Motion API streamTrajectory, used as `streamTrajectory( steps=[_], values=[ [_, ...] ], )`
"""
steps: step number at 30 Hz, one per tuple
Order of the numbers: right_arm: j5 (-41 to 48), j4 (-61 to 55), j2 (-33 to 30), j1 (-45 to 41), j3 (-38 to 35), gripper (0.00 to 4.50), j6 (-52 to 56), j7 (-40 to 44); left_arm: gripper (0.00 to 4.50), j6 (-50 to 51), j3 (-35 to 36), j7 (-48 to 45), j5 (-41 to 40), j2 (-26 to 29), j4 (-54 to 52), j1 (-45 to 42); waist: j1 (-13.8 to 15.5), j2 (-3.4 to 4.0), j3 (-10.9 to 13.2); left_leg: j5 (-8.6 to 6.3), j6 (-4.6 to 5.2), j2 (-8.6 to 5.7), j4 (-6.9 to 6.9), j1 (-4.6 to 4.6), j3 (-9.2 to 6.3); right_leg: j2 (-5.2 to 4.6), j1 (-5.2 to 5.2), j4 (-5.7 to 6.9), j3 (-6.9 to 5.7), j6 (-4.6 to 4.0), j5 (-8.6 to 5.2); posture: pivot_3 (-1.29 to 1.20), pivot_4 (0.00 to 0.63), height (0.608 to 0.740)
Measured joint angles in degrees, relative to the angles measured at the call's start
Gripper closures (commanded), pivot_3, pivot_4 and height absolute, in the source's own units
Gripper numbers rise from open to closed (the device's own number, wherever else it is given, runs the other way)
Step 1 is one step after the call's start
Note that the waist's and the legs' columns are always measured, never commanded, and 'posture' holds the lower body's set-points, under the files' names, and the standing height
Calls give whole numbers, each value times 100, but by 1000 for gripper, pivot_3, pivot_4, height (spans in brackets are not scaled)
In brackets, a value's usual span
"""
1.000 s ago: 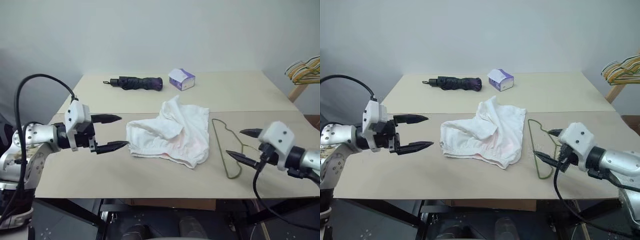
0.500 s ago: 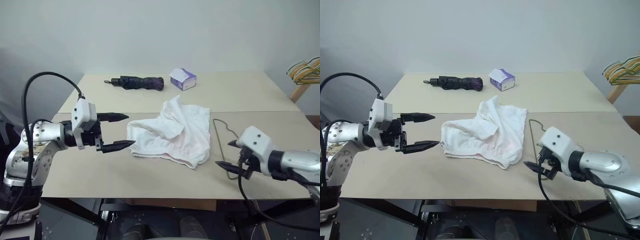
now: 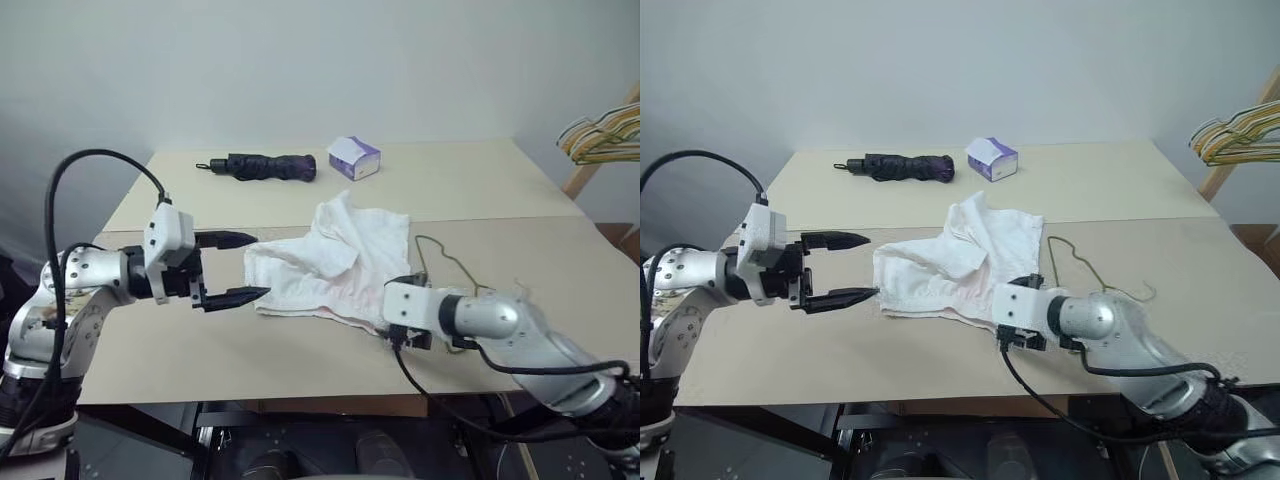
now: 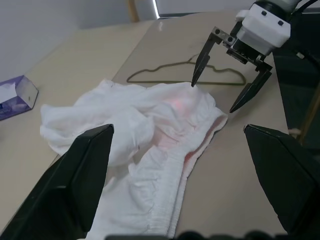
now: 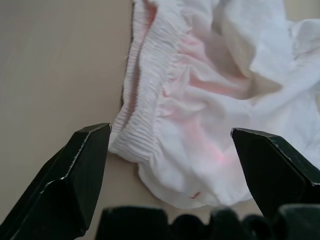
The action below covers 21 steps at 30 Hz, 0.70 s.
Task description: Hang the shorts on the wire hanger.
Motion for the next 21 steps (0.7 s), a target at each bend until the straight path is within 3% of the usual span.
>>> streamTrajectory(
  steps=[3,5,17,21],
  values=[
    [-328,167,118,-103,334,35,-71,160,0,-12,77,4,45,58,21,246,-25,1,0,0,1,-1,1,2,-1,3,1,1,1,0,0,-311,0,740],
    [-588,369,156,-134,526,410,-191,223,0,-12,129,8,51,65,21,384,-23,0,0,0,0,-1,2,6,-1,7,4,3,1,1,0,-305,0,740],
    [-1513,1315,659,-325,789,4398,-841,412,0,-11,284,33,62,163,22,451,-10,1,-1,1,-2,0,0,22,-4,15,13,7,3,1,1,-286,0,740],
    [-1498,1314,641,-324,569,4456,-1104,565,0,-4,285,89,53,154,-27,466,-10,1,-1,1,-2,0,0,22,-4,15,14,7,3,1,0,-298,0,740]
  ],
)
